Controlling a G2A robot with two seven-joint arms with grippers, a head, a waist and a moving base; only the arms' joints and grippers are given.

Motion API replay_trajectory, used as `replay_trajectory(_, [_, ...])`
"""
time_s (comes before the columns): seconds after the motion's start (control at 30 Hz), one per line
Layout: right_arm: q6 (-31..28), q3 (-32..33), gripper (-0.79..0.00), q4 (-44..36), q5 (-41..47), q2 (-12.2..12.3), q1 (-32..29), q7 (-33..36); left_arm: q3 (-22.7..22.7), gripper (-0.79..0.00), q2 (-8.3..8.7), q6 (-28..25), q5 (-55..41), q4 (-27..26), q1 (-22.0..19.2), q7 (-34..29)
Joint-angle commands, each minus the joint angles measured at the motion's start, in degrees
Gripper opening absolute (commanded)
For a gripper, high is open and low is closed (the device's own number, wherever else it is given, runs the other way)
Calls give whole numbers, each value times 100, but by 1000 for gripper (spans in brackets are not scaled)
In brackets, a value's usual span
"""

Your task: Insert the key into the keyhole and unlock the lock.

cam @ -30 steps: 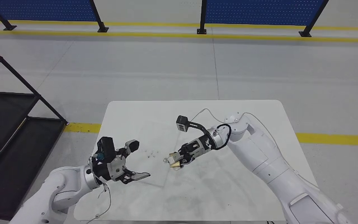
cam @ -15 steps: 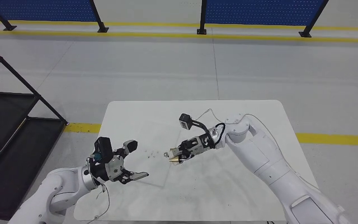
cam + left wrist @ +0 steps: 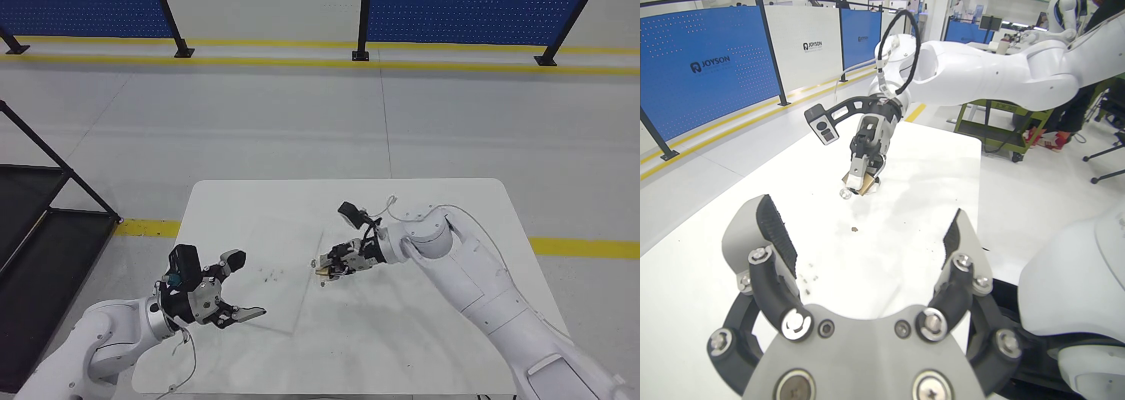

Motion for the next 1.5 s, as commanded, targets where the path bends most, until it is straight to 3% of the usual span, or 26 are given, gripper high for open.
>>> replay_trajectory(0.0, [229,-24,-785,-2,-125,12,-7,-47,0,0,0,0,0,0,0,0])
replay_trajectory(0.23, [901,-234,-785,212,-524,-3,91,-145,0,0,0,0,0,0,0,0])
replay_trajectory(0.53, [1268,-538,-785,545,-815,-101,281,-212,0,0,0,0,0,0,0,0])
replay_trajectory(1.1, [1287,-851,-785,1300,-820,-323,572,-130,0,0,0,0,0,0,0,0])
replay_trajectory(1.3, [1192,-878,-742,1506,-674,-388,634,20,0,0,0,0,0,0,0,0])
replay_trajectory(1.37, [1218,-910,-533,1564,-697,-408,664,33,0,0,0,0,0,0,0,0])
replay_trajectory(1.4, [1219,-916,-240,1588,-685,-419,674,40,0,0,0,0,0,0,0,0])
replay_trajectory(1.43, [1210,-919,0,1613,-677,-428,684,39,0,0,0,0,0,0,0,0])
replay_trajectory(1.47, [1207,-923,0,1641,-675,-436,694,32,0,0,0,0,0,0,0,0])
